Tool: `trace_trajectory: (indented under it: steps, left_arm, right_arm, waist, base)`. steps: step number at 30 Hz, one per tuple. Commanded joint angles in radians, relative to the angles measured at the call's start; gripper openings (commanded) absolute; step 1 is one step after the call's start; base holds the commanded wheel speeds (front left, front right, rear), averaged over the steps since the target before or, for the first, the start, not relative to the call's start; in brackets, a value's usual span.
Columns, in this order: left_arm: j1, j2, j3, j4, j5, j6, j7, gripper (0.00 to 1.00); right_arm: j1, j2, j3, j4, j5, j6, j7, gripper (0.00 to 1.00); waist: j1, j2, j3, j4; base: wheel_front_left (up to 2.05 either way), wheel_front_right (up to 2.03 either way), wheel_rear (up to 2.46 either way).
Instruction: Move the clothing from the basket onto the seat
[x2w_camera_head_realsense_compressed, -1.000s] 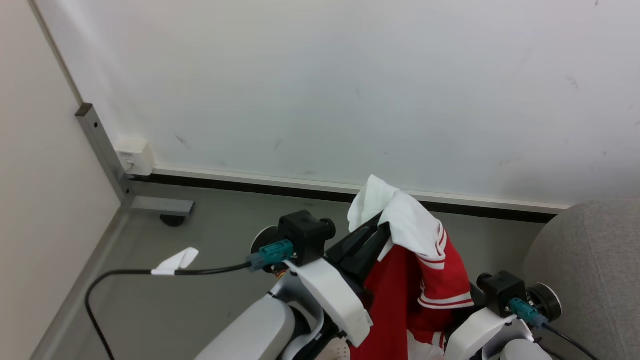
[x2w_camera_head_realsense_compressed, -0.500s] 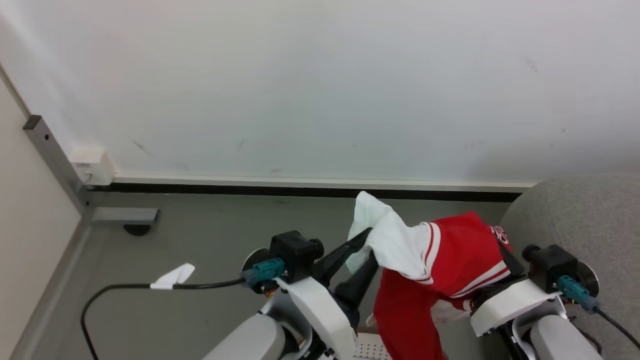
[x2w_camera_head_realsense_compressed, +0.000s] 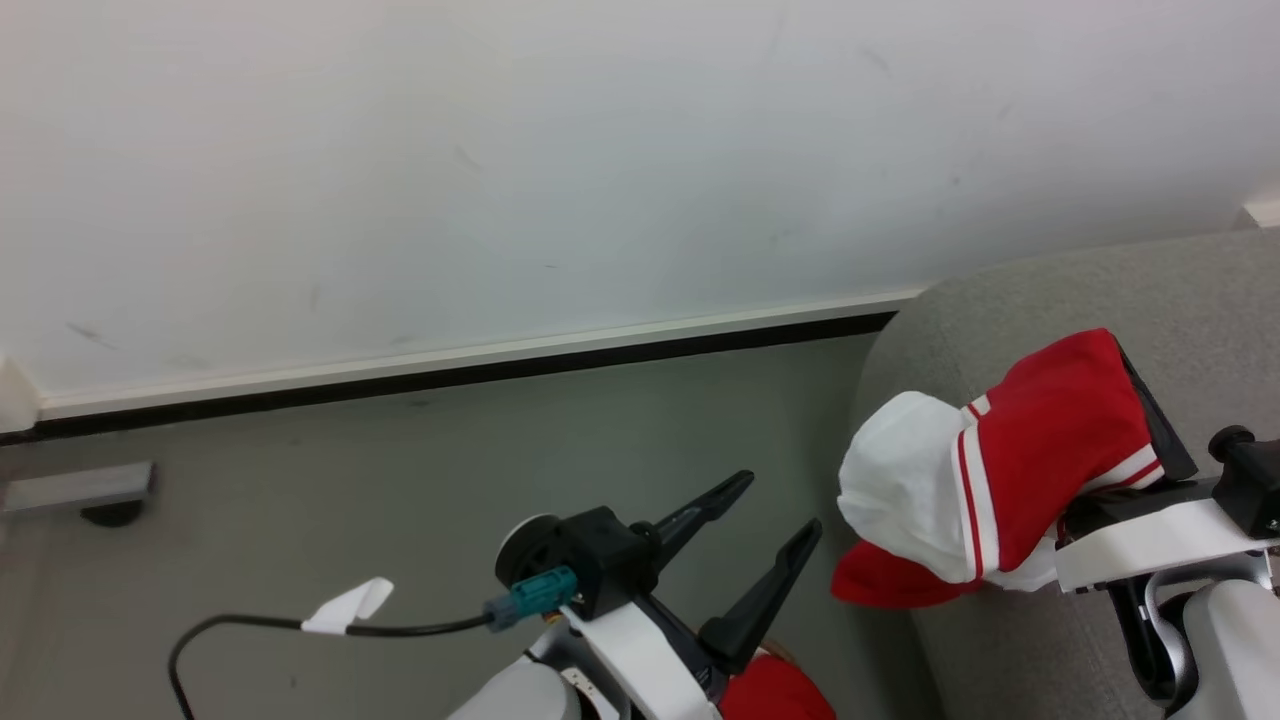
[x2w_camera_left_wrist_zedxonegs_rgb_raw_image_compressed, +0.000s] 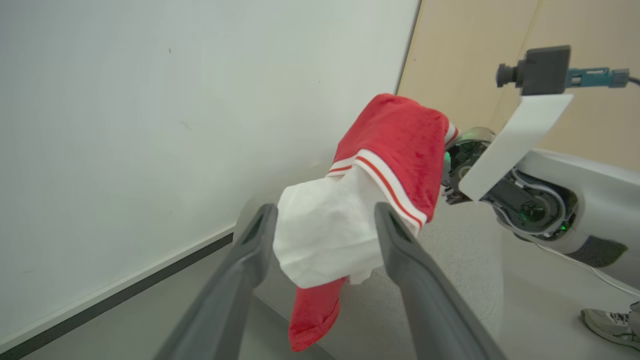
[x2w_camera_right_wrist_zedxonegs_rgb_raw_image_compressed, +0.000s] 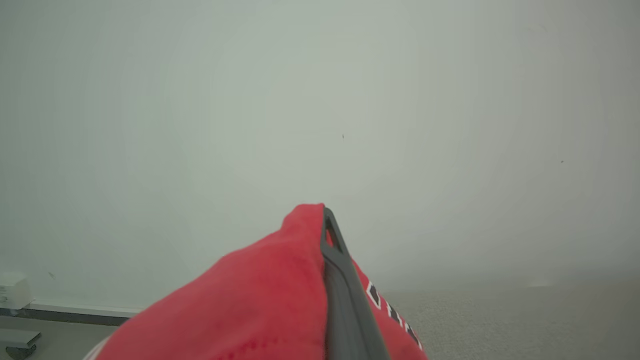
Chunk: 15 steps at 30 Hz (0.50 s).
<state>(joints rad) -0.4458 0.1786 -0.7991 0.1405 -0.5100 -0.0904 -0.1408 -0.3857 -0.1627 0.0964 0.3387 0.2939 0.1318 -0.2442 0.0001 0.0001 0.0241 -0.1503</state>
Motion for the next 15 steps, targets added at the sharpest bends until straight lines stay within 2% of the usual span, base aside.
trace_trajectory:
  steps: [1, 8, 15]
  left_arm:
    - [-0.008, 0.01, 0.006, -0.001, 0.011, 0.005, -0.014, 1.0]
    - [-0.033, 0.03, 0.034, 0.004, 0.014, 0.016, -0.041, 1.0]
    - [-0.041, 0.051, 0.036, 0.01, 0.021, 0.018, -0.046, 1.0]
  right_arm:
    - [0.017, -0.009, -0.011, -0.025, -0.014, -0.002, 0.007, 0.0]
    - [0.051, -0.005, -0.04, -0.118, -0.041, -0.002, 0.039, 0.0]
    - [0.094, 0.027, -0.063, -0.172, -0.055, -0.002, 0.042, 0.0]
  waist:
    - [-0.0001, -0.0001, 0.033, -0.065]
    - [-0.0001, -0.0001, 0.082, -0.185]
    - [-0.0001, -0.0001, 0.107, -0.268]
  base:
    - [0.0, 0.0, 0.0]
    - [0.0, 0.0, 0.0]
    - [0.0, 0.0, 0.0]
